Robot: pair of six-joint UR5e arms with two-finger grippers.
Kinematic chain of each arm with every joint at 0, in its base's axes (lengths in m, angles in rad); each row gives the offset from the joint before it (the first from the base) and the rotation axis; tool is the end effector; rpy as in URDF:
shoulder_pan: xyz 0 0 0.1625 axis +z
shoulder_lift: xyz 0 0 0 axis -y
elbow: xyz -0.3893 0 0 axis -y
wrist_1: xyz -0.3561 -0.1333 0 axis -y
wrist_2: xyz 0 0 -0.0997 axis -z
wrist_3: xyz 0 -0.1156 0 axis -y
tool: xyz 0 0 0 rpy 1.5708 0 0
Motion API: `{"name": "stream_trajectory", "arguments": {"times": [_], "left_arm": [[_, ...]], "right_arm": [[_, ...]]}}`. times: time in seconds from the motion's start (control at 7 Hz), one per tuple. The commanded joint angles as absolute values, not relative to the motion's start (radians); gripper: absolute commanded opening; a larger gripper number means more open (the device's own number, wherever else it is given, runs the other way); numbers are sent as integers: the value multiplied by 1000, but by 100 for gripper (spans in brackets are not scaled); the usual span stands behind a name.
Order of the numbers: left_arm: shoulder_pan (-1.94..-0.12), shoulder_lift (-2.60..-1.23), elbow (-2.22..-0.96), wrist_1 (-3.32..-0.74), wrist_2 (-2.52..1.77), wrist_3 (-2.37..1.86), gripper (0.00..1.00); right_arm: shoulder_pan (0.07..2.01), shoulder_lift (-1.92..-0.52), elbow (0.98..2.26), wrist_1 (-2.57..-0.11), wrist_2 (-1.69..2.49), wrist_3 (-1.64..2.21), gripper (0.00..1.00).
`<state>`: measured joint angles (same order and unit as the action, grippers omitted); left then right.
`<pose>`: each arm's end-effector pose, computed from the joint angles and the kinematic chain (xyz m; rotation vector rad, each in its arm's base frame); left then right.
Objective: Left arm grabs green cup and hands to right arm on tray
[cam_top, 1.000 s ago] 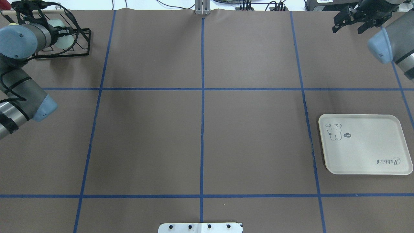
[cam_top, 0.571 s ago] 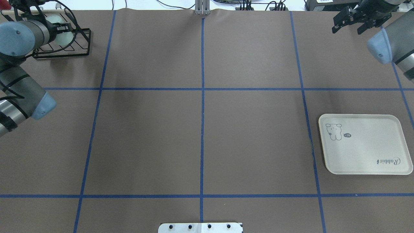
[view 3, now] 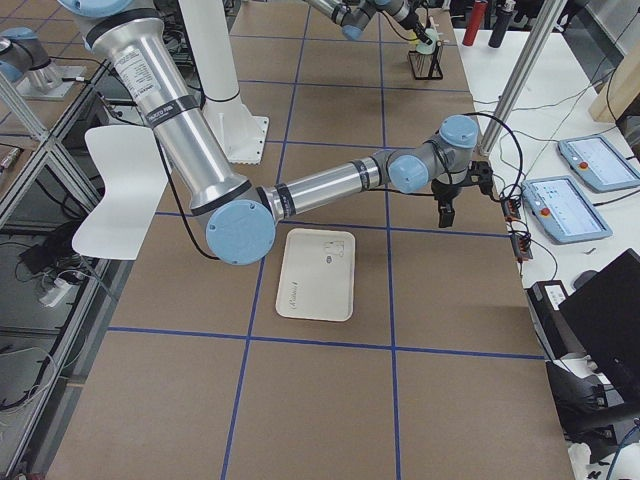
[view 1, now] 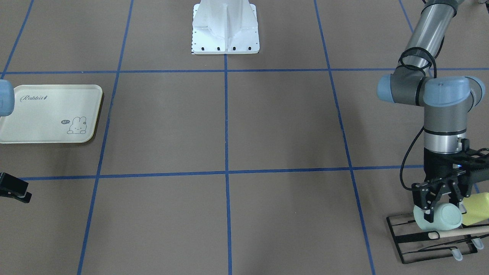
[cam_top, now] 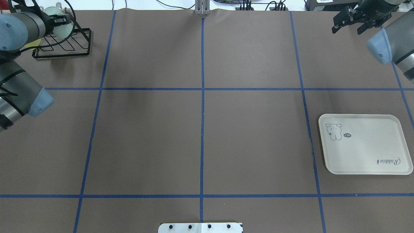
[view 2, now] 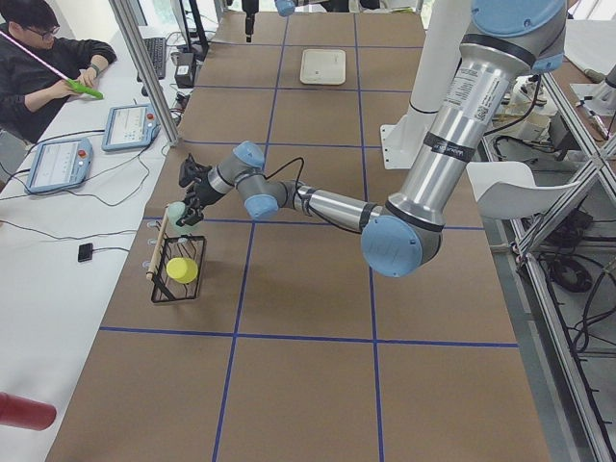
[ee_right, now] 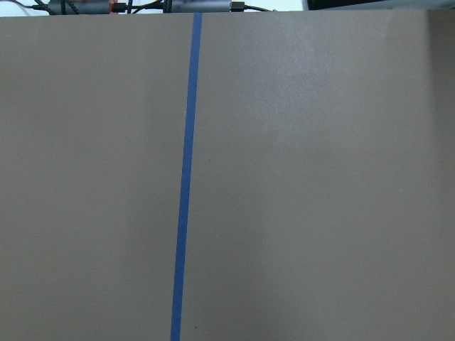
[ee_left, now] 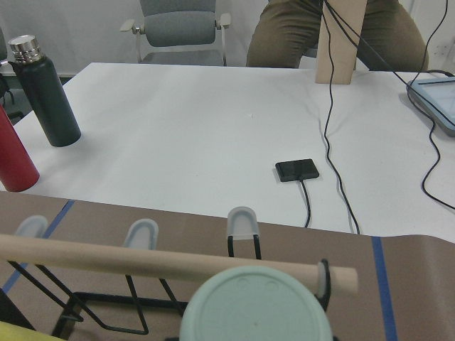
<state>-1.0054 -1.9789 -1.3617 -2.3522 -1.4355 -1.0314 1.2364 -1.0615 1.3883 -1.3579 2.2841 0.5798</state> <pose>0.2248 -0.6322 0.4304 0.7807 0.6212 -0.4935 -0.1613 -0.6400 0.4118 0.1561 -0.8507 0.0375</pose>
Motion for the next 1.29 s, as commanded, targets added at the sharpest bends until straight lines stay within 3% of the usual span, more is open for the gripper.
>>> {"name": "stream_trajectory", "arguments": {"times": [0.0,0.71,1.14], "left_arm": [[-1019,-1958,-1420,-2347,-1436,-1019,47],[-1147,-1904,-1537,-2342,-1519,-936,47],[-1143,-1919,-1551,-2342,-1517,-1019,48]], "right_arm": [[1236,-1062,1388,-1358,2284,580,99],[1238,-1062,1402,-1338,2286,587,99],[1157,-1062,1394,-1033,2160,928,99]]}}
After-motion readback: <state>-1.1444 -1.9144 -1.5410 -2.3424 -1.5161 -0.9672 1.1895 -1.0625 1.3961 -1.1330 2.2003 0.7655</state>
